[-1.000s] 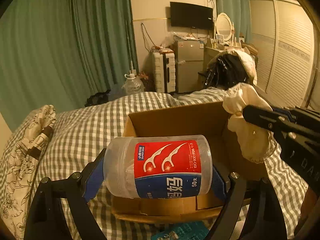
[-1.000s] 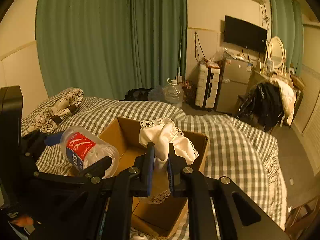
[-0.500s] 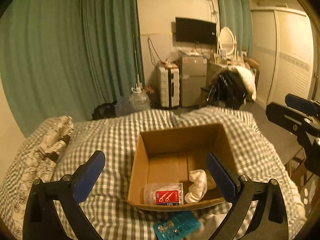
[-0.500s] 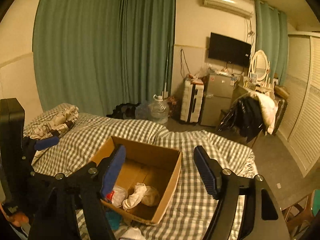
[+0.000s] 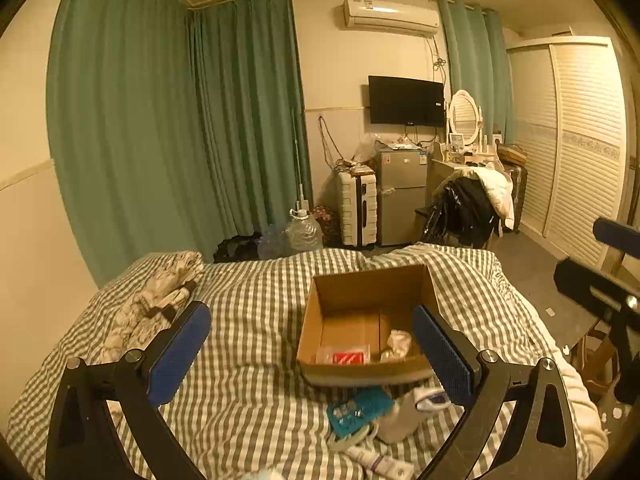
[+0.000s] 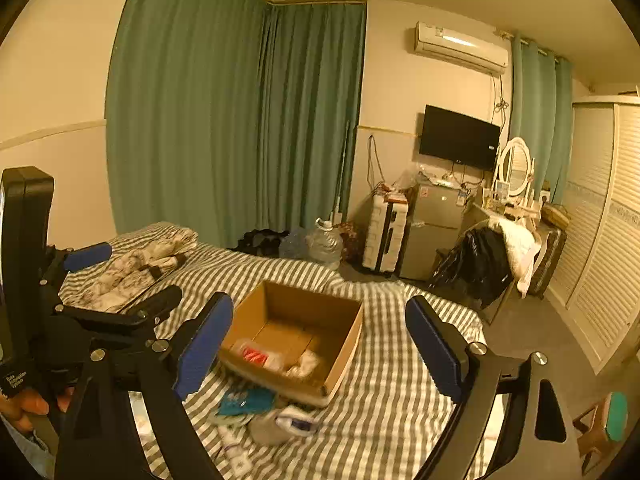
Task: Organize objects
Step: 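Grasp the blue tissue pack with the left gripper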
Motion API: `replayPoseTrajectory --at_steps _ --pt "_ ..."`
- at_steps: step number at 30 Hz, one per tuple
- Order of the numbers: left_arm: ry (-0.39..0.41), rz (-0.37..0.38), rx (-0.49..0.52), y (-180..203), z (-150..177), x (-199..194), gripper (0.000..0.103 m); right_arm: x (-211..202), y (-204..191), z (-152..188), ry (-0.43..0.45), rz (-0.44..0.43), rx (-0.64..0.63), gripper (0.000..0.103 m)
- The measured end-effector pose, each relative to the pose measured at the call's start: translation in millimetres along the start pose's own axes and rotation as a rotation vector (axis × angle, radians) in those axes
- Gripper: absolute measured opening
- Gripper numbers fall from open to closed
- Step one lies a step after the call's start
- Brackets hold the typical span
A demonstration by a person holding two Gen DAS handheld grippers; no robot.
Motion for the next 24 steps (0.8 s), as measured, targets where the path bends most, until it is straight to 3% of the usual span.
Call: replayPoseTrajectory --at_steps 5,9,14,24 --pt "-0.053 -0.012 -0.023 -9.0 36.1 -3.2 0.103 -9.6 -12.9 37.4 -0.032 -0.005 0.026 0.090" --pt "-0.127 -0.063 -0.052 -23.6 77.5 6.9 0.103 -0.2 -14.5 74.8 -0.062 0.017 0.033 0.090" --pt "-0.245 -0.111 -0.096 -41.3 126.0 27.2 0.103 27.3 -16.7 115.5 -0.165 0.054 0.041 0.090" --pt "-0.428 -0.160 -0.045 -37.2 186.8 65.1 0.103 64.0 -20.9 149.1 -0.268 0.012 0.065 0.090"
Point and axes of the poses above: each gripper's, at about its wrist camera, not at the fingertips, and x roughly the way its jaws point, y to its right, z to its underside, the point moved 2 cm from there along x, roughly the way its jaws point, and after that the axes turned 4 degrees about -z, right-handed, at the moved point
